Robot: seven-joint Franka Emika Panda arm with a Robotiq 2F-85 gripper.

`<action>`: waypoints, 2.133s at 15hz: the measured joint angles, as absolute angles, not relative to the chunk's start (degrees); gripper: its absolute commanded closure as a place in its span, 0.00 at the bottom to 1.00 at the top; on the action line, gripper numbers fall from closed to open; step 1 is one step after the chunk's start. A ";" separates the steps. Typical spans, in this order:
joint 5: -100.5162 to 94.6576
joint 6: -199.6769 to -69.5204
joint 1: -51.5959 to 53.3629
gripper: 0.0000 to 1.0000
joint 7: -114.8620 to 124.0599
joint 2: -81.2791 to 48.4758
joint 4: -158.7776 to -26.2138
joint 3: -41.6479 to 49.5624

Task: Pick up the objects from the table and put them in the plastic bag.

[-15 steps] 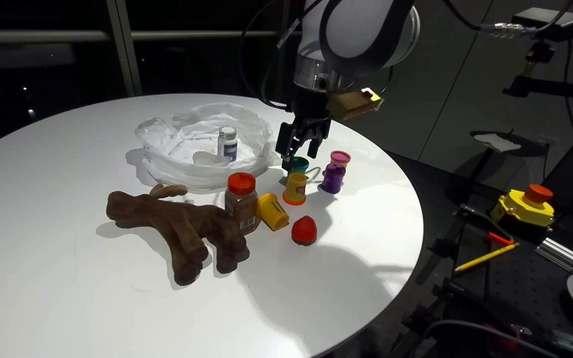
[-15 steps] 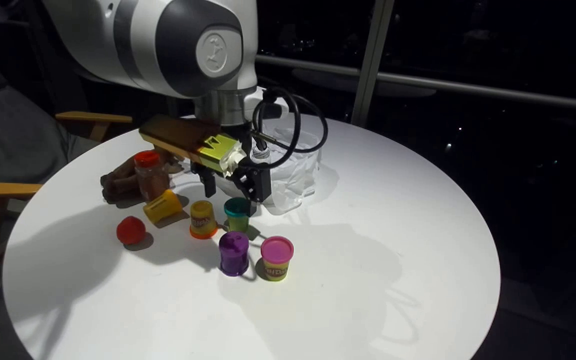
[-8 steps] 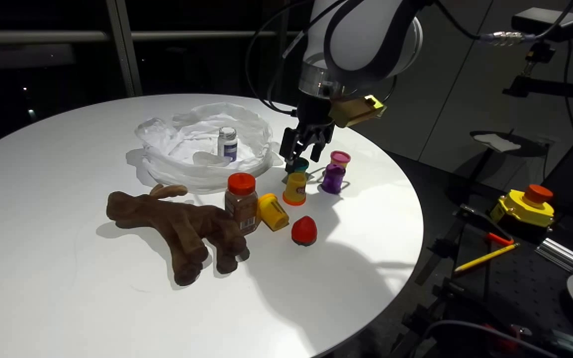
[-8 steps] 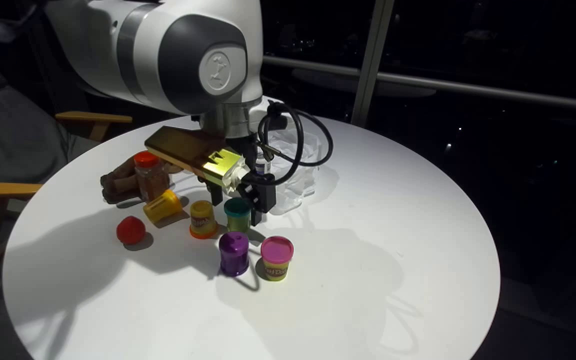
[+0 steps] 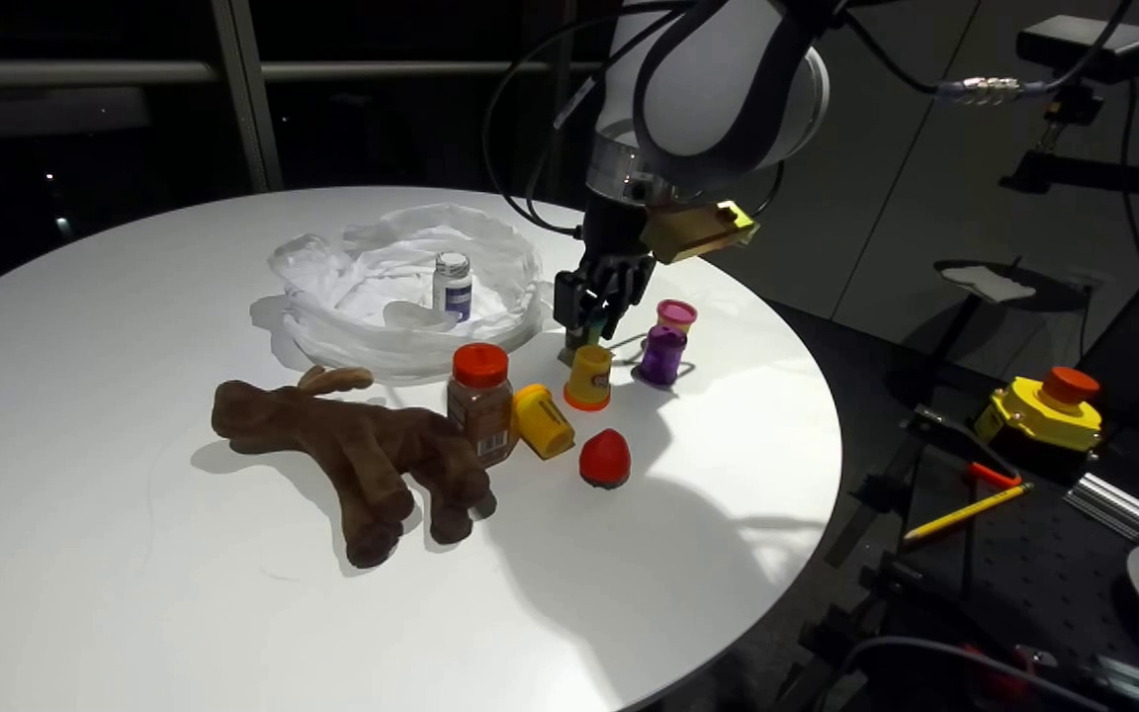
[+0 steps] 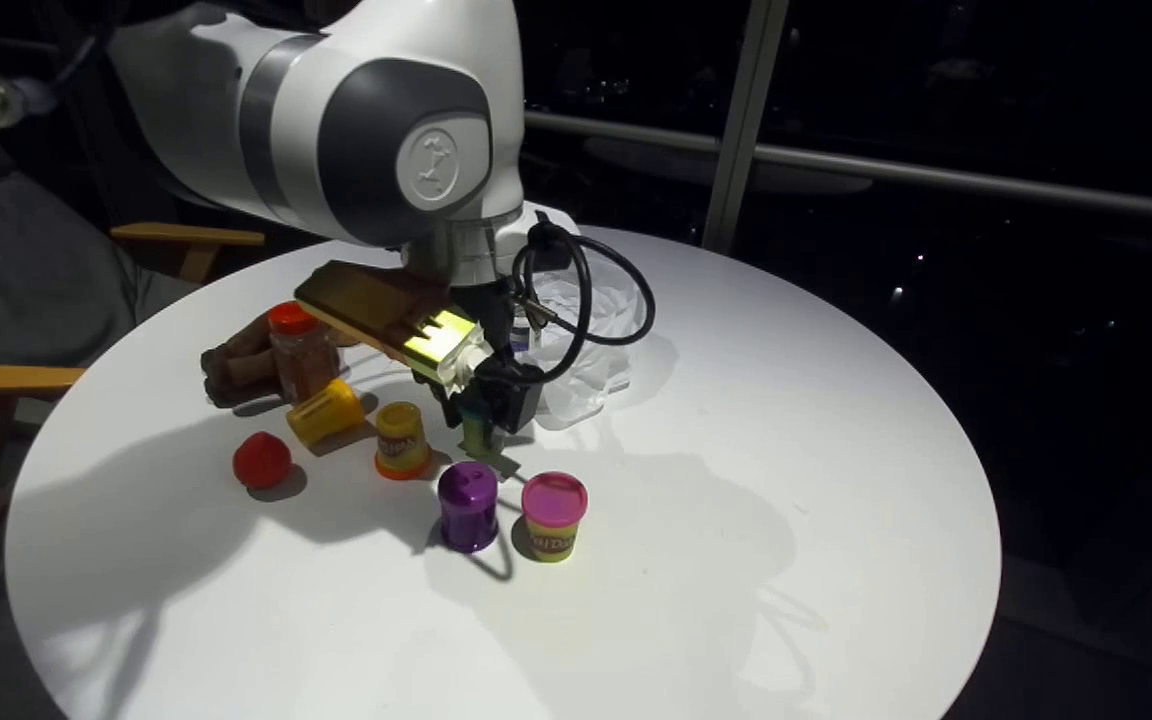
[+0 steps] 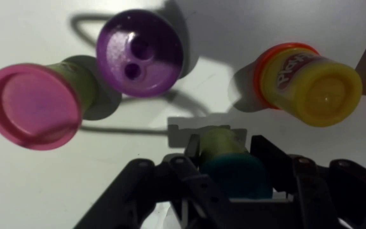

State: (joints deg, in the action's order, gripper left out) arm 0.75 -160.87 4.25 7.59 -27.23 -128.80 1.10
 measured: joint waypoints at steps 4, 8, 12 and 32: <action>-2.91 -160.96 5.84 0.78 9.24 -24.73 -128.66 6.15; -6.59 -157.94 6.67 0.79 10.50 -20.10 -126.41 8.40; -6.02 -150.93 6.73 0.79 10.42 -17.04 -118.54 4.99; -8.34 -144.90 5.28 0.81 -4.19 -35.77 -103.72 0.34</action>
